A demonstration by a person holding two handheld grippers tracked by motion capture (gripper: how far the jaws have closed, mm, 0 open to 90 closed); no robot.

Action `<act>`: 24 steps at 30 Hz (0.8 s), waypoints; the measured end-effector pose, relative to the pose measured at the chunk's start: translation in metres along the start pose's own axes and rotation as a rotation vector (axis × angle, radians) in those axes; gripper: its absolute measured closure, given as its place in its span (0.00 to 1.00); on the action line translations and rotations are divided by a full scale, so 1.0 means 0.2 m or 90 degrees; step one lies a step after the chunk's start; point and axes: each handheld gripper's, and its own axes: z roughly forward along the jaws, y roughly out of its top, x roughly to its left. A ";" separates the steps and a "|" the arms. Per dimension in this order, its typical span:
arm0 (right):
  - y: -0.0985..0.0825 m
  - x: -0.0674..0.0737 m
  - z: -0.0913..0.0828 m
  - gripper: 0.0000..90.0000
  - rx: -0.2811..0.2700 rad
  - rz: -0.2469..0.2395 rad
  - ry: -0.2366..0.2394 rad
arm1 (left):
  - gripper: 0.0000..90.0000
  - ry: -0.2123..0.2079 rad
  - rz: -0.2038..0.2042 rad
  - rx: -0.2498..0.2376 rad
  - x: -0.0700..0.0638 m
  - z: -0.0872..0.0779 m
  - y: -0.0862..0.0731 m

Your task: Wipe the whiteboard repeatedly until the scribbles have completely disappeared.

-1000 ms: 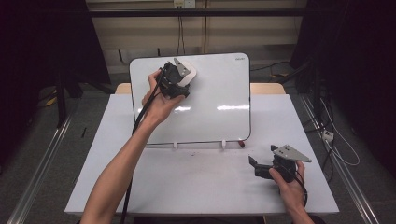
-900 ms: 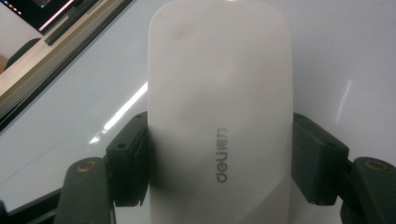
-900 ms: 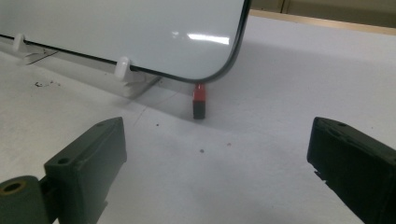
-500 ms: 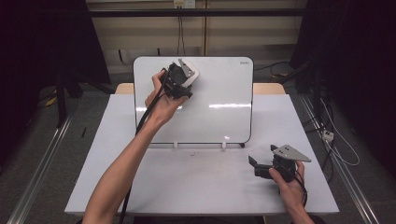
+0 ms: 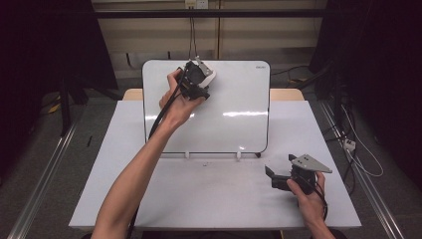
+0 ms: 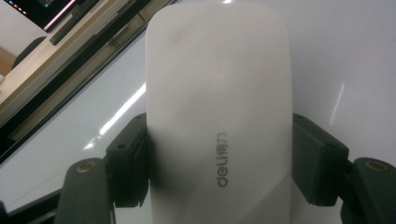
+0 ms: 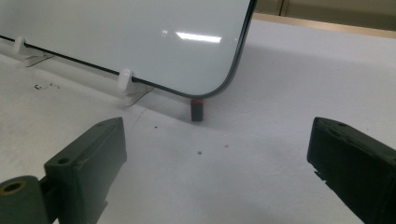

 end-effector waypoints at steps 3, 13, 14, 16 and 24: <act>0.00 0.00 0.00 0.05 0.000 0.002 0.001 | 0.34 -0.005 0.011 0.001 -0.02 0.01 0.03; -0.01 0.00 -0.01 0.05 -0.001 0.005 0.004 | 0.34 -0.022 0.046 -0.005 -0.13 0.04 0.12; -0.01 0.00 -0.01 0.05 -0.001 0.004 0.005 | 0.34 -0.020 0.050 -0.007 -0.14 0.05 0.13; -0.01 -0.01 -0.01 0.05 -0.003 0.003 0.007 | 0.34 -0.021 0.058 -0.008 -0.17 0.06 0.15; -0.01 0.00 -0.01 0.05 -0.002 0.003 0.006 | 0.34 -0.039 0.136 -0.003 -0.33 0.07 0.19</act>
